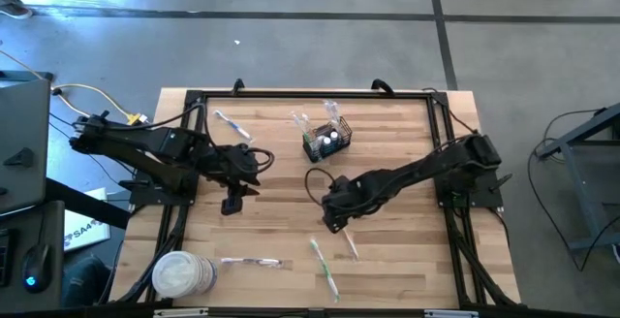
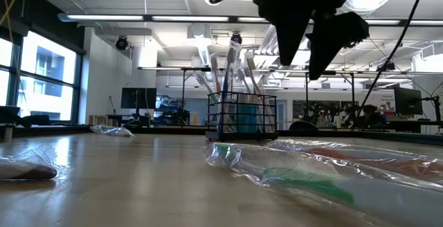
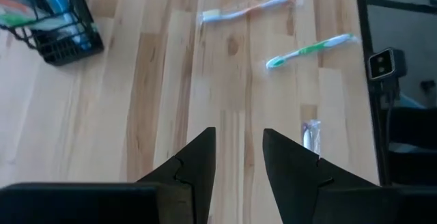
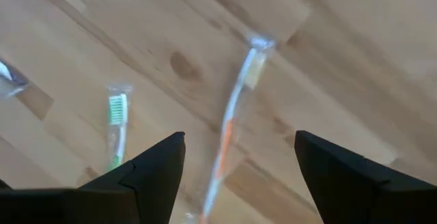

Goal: Pick & Place toothbrushing station
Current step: Put the orange toothbrush into the mesh organizer

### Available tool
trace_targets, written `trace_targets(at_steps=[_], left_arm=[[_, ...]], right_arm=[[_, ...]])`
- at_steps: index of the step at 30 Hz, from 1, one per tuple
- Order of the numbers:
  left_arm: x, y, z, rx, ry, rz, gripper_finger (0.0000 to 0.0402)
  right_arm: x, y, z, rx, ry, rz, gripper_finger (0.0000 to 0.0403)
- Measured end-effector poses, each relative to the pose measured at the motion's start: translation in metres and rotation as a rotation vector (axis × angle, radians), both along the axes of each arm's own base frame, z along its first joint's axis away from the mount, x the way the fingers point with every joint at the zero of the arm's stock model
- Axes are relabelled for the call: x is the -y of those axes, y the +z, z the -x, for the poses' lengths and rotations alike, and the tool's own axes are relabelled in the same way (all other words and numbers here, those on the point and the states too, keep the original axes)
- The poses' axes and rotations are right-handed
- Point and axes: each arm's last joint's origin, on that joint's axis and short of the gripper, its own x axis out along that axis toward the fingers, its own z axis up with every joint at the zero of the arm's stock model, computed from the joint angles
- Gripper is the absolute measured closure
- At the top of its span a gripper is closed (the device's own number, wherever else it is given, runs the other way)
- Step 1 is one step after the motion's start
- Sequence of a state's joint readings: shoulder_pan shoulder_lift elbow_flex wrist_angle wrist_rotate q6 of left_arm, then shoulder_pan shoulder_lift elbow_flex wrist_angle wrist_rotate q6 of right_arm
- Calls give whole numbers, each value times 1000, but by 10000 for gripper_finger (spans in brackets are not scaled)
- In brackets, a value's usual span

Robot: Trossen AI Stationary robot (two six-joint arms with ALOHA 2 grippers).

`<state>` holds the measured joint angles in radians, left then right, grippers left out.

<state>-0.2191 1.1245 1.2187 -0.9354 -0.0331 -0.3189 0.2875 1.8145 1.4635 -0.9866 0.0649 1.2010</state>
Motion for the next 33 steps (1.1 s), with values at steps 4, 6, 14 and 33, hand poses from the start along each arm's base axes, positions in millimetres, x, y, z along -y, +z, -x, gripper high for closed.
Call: trace_targets(at_steps=[4,6,14,33], left_arm=[[3,2,-1,21,-17,3,279],[5,3,-1,35,-27,5,279],[7,2,-1,31,-49,22,279],[7,2,-1,24,-44,26,279]], right_arm=[[-3,-13,-7,-19,-55,-31,133],[-4,-19,-11,-23,-76,-30,133],[-7,-49,-24,-58,-97,-23,133],[-8,-115,-36,-254,-81,-88,139]])
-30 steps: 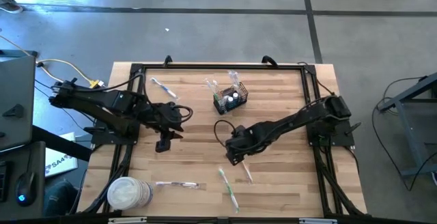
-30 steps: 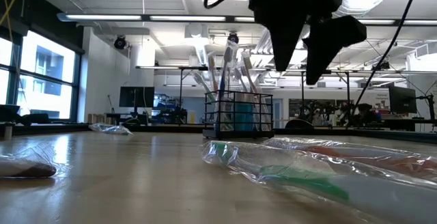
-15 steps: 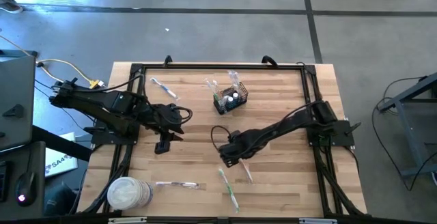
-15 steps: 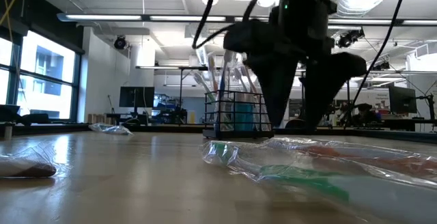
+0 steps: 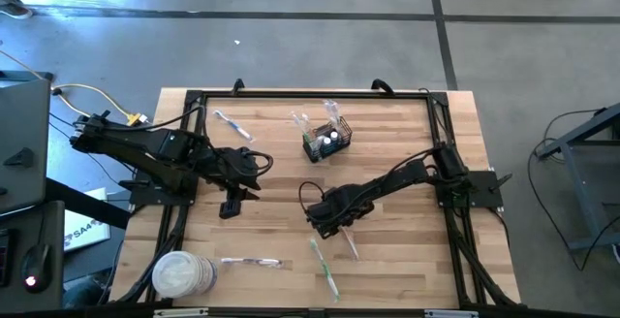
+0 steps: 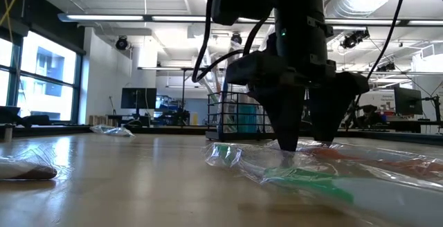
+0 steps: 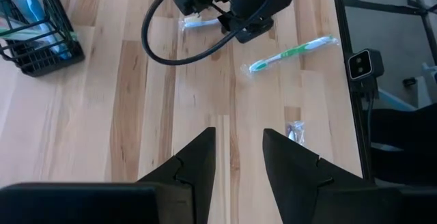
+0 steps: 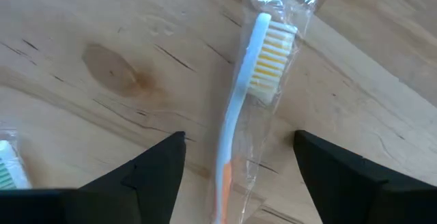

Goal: Pick & Place toothbrushing station
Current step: Put the orange toothbrush into the mesh organizer

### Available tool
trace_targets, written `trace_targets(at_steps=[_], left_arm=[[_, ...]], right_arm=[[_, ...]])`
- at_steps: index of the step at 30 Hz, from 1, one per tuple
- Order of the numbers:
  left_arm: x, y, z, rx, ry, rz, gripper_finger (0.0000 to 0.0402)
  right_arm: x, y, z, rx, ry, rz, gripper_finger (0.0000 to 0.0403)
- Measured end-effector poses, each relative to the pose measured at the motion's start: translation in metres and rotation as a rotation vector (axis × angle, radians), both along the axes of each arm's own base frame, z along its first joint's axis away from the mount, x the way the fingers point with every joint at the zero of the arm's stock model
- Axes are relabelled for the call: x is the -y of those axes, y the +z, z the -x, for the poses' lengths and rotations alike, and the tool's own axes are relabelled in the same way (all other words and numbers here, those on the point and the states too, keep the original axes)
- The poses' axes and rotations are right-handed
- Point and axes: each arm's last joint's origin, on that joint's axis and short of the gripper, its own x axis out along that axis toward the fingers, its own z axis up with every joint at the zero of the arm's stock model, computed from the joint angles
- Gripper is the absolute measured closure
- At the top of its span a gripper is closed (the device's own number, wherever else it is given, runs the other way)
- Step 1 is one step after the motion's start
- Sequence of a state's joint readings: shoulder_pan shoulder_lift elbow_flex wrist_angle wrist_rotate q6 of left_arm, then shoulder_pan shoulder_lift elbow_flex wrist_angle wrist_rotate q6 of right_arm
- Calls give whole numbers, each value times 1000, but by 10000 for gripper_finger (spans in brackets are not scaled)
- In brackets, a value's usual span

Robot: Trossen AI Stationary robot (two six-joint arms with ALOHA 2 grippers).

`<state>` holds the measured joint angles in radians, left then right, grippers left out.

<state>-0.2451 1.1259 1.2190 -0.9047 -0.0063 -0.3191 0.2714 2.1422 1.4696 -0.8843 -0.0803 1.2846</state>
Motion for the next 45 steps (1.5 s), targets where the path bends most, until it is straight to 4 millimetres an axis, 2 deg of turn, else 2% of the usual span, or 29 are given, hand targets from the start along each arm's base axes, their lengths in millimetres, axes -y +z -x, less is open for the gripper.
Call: trace_targets(at_steps=[4,14,19,23,30,37,45], left_arm=[[0,0,0,-2,0,0,279],[0,0,0,-3,3,2,279],[0,0,0,-4,4,2,279],[0,-8,0,-30,4,-5,279],[1,-24,-3,-44,13,1,279],[1,-22,-5,-19,14,8,279],[2,-17,-9,63,-27,-15,279]], right_arm=[[5,0,0,-9,-7,-9,183],[12,0,0,-21,53,-32,383],[12,0,0,-27,54,-25,386],[12,0,1,-27,65,-24,393],[15,23,6,17,64,28,395],[19,75,22,120,44,134,395],[27,143,55,296,11,318,395]])
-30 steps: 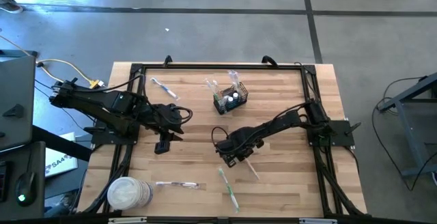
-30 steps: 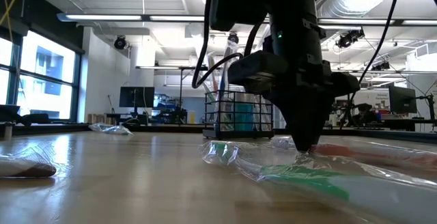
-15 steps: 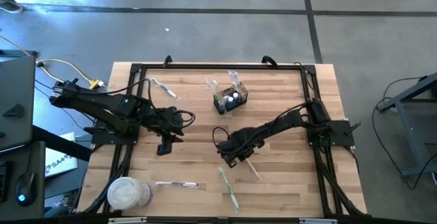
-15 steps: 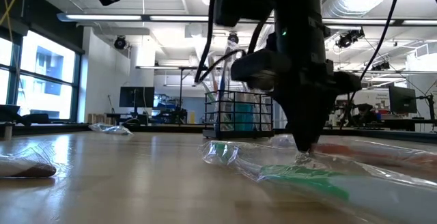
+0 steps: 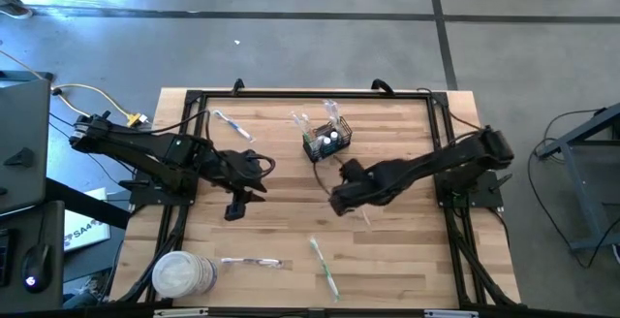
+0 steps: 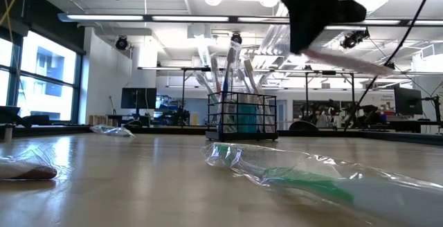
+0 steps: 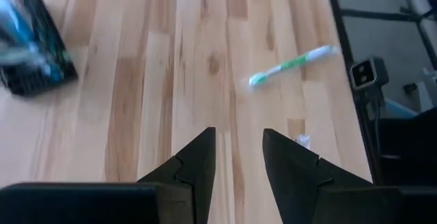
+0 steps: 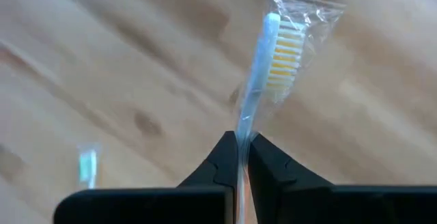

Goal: Pick & Place toothbrushing station
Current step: Put the orange toothbrush into the mesh organizer

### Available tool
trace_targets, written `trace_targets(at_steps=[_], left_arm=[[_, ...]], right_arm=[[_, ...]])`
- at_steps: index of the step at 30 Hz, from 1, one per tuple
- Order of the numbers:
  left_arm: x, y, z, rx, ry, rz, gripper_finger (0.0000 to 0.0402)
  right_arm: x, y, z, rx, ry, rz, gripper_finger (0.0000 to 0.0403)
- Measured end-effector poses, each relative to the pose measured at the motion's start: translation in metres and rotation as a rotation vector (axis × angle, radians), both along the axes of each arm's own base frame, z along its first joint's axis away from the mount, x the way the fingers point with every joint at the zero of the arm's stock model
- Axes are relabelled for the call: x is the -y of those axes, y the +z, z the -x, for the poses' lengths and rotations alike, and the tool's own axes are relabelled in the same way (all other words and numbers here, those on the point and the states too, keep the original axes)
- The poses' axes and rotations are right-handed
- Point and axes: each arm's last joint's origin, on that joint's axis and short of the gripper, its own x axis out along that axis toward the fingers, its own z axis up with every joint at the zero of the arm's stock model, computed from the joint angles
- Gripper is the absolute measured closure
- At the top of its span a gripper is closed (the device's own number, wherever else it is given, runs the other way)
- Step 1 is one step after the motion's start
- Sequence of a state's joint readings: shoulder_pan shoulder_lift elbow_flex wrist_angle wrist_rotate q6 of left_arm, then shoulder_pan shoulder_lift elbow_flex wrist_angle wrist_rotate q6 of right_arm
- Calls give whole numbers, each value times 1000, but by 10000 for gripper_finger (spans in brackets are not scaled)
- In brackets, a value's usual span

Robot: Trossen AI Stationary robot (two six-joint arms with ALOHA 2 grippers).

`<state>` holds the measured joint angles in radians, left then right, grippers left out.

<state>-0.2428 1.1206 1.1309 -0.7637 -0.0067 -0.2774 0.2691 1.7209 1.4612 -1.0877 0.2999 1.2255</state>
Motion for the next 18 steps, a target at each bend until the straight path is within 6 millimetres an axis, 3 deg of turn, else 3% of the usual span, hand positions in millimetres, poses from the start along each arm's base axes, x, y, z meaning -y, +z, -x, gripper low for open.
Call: trace_targets(at_steps=[5,9,12,18], left_arm=[[1,6,-6,96,-42,-31,279],[2,11,-9,166,-77,-63,279],[2,14,-11,205,-91,-76,279],[2,16,-12,238,-77,-79,279]], right_arm=[[13,41,26,121,2,191,395],[24,63,39,190,7,399,395],[31,74,45,190,44,540,395],[56,87,58,171,78,631,395]])
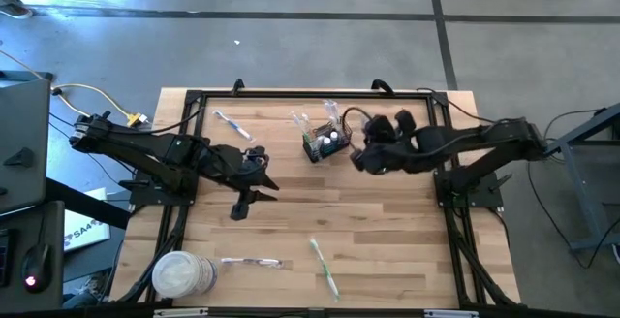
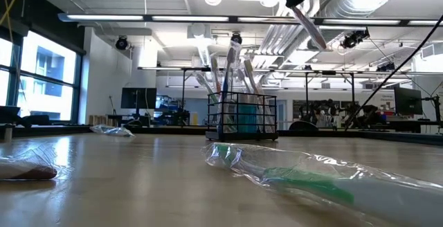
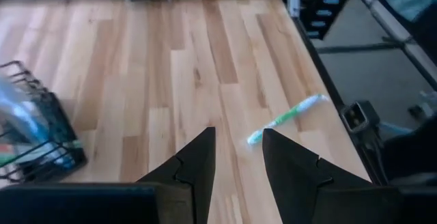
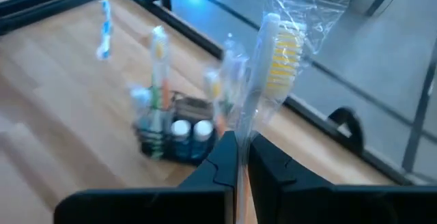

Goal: Pick & Place toothbrushing station
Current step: Put the orange toothbrush into the mesh organizer

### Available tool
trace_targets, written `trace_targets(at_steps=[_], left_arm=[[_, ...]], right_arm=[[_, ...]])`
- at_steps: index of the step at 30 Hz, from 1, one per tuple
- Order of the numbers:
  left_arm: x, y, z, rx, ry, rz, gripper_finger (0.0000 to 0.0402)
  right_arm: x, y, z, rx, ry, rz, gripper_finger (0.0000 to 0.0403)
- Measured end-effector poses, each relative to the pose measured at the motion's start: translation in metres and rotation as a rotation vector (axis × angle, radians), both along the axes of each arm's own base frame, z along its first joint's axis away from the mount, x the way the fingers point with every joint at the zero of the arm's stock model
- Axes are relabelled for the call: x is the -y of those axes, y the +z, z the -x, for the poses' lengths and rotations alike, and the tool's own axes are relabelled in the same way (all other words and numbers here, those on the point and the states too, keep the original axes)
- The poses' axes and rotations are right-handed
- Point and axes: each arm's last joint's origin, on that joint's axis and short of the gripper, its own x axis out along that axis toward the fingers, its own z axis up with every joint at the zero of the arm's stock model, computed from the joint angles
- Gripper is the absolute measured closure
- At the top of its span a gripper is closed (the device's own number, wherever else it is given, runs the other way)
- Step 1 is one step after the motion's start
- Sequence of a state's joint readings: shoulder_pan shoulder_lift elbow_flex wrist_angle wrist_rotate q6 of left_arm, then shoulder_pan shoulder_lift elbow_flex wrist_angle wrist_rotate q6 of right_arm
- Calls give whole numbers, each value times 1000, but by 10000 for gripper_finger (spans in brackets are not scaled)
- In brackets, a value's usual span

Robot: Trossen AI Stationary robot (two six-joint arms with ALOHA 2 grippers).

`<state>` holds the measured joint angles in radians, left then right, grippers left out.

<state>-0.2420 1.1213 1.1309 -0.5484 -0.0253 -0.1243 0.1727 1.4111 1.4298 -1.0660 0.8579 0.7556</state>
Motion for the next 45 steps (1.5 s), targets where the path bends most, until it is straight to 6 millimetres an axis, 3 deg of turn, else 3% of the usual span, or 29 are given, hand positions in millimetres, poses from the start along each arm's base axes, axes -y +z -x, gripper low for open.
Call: trace_targets(at_steps=[6,10,19,24,34,45], left_arm=[[-2,0,-1,8,97,-3,279],[-4,2,-2,32,154,-9,279],[-7,7,-6,110,270,-49,279],[-10,7,-13,130,303,-32,279],[-14,0,-20,101,338,1,279],[-52,1,-24,93,334,9,279]], right_arm=[[21,3,18,24,65,49,395],[32,3,33,150,155,62,395],[64,-20,62,420,275,132,395],[82,-29,60,602,448,213,395],[115,-58,41,509,496,170,395],[135,-77,25,504,456,135,395]])
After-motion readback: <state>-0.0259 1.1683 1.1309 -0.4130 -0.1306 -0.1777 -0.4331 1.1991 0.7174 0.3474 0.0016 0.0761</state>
